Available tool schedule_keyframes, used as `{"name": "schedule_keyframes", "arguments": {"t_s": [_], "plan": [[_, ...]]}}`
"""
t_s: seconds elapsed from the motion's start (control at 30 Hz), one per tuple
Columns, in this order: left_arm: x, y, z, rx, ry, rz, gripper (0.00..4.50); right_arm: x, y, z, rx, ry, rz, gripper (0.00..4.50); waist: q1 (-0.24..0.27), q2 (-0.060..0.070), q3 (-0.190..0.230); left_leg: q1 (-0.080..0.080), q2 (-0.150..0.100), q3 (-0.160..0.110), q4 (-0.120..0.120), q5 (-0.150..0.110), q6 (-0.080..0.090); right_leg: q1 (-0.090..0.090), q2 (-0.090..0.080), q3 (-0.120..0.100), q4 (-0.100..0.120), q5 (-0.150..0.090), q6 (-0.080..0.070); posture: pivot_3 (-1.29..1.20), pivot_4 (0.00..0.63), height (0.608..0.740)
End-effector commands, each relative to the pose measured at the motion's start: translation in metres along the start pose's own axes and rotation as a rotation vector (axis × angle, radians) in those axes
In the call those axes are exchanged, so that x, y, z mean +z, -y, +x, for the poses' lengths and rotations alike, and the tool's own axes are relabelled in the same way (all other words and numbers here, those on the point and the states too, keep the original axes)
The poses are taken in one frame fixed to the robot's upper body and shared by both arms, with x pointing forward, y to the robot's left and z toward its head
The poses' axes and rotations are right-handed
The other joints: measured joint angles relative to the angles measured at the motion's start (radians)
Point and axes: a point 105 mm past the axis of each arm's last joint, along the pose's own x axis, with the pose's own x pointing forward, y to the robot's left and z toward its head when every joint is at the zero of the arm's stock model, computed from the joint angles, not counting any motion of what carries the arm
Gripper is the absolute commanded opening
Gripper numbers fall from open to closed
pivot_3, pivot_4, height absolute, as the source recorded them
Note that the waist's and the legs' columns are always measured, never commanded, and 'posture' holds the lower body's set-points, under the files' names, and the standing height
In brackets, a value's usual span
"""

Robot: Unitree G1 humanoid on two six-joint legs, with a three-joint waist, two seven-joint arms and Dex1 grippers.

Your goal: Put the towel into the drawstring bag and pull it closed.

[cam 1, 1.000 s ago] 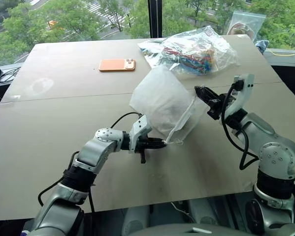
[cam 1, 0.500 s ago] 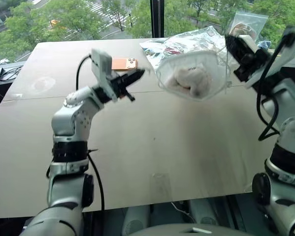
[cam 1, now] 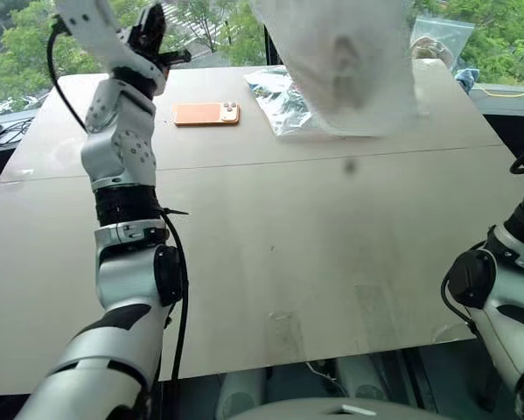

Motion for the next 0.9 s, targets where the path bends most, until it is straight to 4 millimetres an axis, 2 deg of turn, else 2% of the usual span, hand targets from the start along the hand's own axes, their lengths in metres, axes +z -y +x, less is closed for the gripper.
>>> {"name": "schedule_keyframes", "arguments": {"t_s": [0.03,0.2,0.27,0.3,0.4,0.43,0.47,0.53,0.63,0.77,0.9], "plan": [[0.024,-0.034,-0.002,0.172,0.087,-0.016,0.06,0.039,0.016,-0.007,-0.095,0.148,-0.047,0.00,0.002,0.000,0.000,-0.001,0.000,0.000,0.000,0.000,0.000,-0.001,0.000,0.000,0.000,0.000,0.000,0.00,0.150,0.740],[0.026,-0.064,-0.008,0.300,0.095,-0.029,0.06,0.060,0.037,-0.010,-0.209,0.214,-0.101,0.00,0.003,0.000,0.000,-0.008,-0.001,-0.001,0.002,0.000,0.000,-0.007,-0.001,-0.002,0.001,0.000,0.000,0.00,0.150,0.740],[0.020,-0.068,-0.010,0.297,0.070,-0.043,0.06,0.061,0.039,-0.011,-0.200,0.196,-0.124,0.00,0.003,0.000,0.000,-0.008,-0.001,-0.001,0.002,0.000,0.000,-0.007,-0.001,-0.002,0.001,0.000,0.000,0.00,0.150,0.740],[0.013,-0.061,-0.009,0.253,0.046,-0.058,0.06,0.054,0.036,-0.011,-0.169,0.153,-0.138,0.00,0.003,0.000,0.000,-0.008,-0.001,-0.001,0.002,0.000,0.000,-0.007,-0.001,-0.002,0.001,0.000,0.000,0.00,0.150,0.740],[-0.034,0.003,-0.016,-0.102,-0.147,-0.051,0.06,0.010,0.001,-0.014,0.033,-0.055,-0.147,0.00,0.002,0.002,-0.001,-0.008,-0.001,0.000,0.002,0.000,0.000,-0.006,-0.001,-0.002,0.001,0.000,0.000,0.00,0.150,0.740],[-0.051,0.023,-0.028,-0.208,-0.221,-0.100,0.06,-0.009,-0.014,-0.019,0.114,-0.144,-0.151,0.00,0.001,0.002,-0.001,-0.008,-0.001,0.000,0.002,0.000,0.000,-0.006,-0.002,-0.002,0.001,0.000,0.000,0.00,0.150,0.740],[-0.060,0.035,-0.037,-0.268,-0.265,-0.138,0.06,-0.021,-0.023,-0.024,0.162,-0.201,-0.154,0.00,-0.002,0.003,-0.002,-0.008,-0.001,0.000,0.002,0.000,0.000,-0.006,-0.002,-0.002,0.001,0.000,0.000,0.00,0.150,0.740],[-0.073,0.056,-0.057,-0.373,-0.333,-0.169,0.06,-0.034,-0.043,-0.031,0.253,-0.260,-0.129,0.00,-0.009,0.003,-0.002,-0.008,-0.001,0.000,0.002,0.000,0.000,-0.006,-0.002,-0.001,0.002,0.000,0.000,0.00,0.150,0.740],[-0.083,0.073,-0.078,-0.477,-0.404,-0.189,0.82,-0.032,-0.073,-0.033,0.382,-0.264,-0.089,0.00,-0.016,0.003,-0.001,-0.008,0.000,0.000,0.002,0.000,0.000,-0.008,0.000,0.000,0.002,0.000,0.000,0.00,0.150,0.740],[-0.089,0.085,-0.100,-0.591,-0.471,-0.177,2.62,-0.020,-0.100,-0.035,0.507,-0.251,-0.023,0.00,-0.018,0.003,-0.001,-0.008,0.001,-0.001,0.002,0.000,0.000,-0.008,0.000,-0.001,0.003,0.000,0.000,0.00,0.150,0.740],[-0.097,0.085,-0.118,-0.655,-0.538,-0.135,2.62,-0.030,-0.094,-0.045,0.511,-0.307,0.006,0.00,-0.005,0.003,-0.002,-0.005,0.000,-0.001,0.003,0.000,0.000,-0.004,0.000,-0.001,0.001,0.000,0.000,0.00,0.150,0.740]]}}
